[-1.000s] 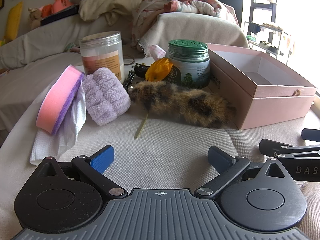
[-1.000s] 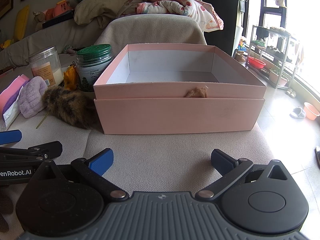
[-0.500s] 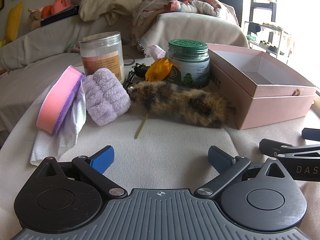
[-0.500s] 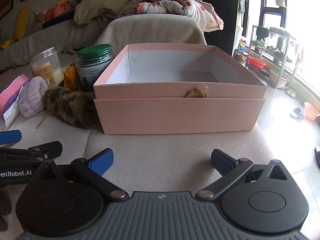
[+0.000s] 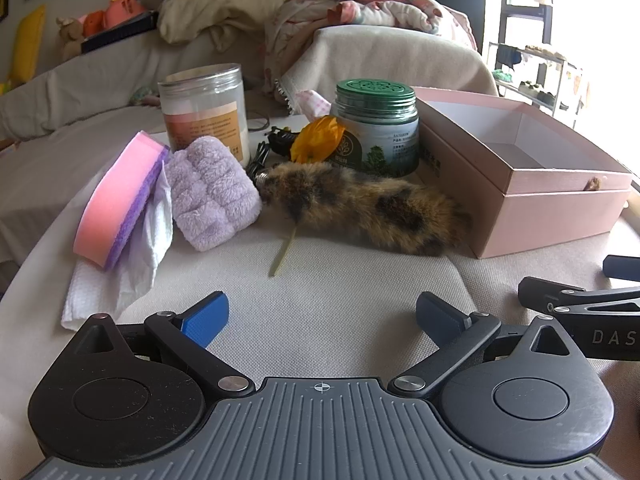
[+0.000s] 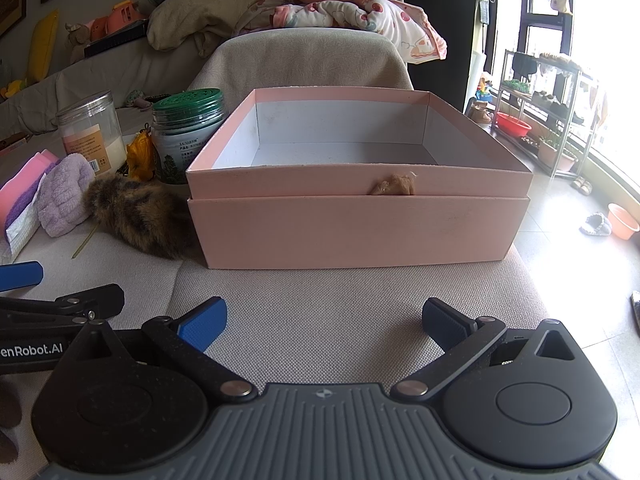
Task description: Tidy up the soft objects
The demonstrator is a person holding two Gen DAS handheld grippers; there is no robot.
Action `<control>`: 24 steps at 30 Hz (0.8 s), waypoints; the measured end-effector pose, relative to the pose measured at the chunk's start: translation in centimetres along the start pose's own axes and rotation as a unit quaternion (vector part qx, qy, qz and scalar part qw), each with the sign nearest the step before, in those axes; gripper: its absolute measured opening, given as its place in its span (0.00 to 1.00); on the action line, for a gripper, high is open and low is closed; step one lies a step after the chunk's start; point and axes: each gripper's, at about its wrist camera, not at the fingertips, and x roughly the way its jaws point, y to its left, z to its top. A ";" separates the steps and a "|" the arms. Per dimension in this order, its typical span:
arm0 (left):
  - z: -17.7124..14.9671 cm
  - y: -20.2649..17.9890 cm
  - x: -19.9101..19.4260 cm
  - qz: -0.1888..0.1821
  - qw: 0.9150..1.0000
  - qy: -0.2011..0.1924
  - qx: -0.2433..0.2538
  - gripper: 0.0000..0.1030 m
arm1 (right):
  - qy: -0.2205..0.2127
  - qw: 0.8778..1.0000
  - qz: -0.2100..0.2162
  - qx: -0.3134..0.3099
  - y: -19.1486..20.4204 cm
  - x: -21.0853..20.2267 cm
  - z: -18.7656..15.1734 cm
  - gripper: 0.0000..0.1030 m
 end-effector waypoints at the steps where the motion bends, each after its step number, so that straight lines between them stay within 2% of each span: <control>1: 0.0 0.0 0.0 -0.002 1.000 0.000 -0.001 0.99 | 0.008 1.000 0.002 -0.002 0.0 0.1 0.3 1.00; 5: 0.1 0.1 0.1 -0.019 1.000 -0.001 0.006 0.99 | 0.041 0.999 0.008 -0.007 -0.1 0.2 1.1 1.00; 11: 0.4 1.8 -1.1 -0.071 0.997 0.008 0.004 0.99 | 0.056 0.998 -0.013 0.010 0.3 0.0 1.2 1.00; 15: 1.2 6.0 -3.4 -0.105 0.994 -0.009 -0.038 0.99 | 0.055 0.998 -0.011 0.007 0.2 0.0 1.2 1.00; 19: 3.5 11.3 -4.7 -0.076 0.994 -0.042 -0.062 0.99 | 0.056 0.998 -0.002 0.004 0.3 -0.2 1.2 0.99; 21: 5.1 14.4 -4.3 -0.077 0.993 -0.050 -0.077 0.99 | 0.054 0.998 0.013 0.001 0.6 -0.7 1.4 0.93; 24: 7.1 17.6 -1.7 -0.100 0.990 -0.029 -0.092 0.99 | 0.029 0.999 0.033 -0.006 1.5 -2.0 2.0 0.93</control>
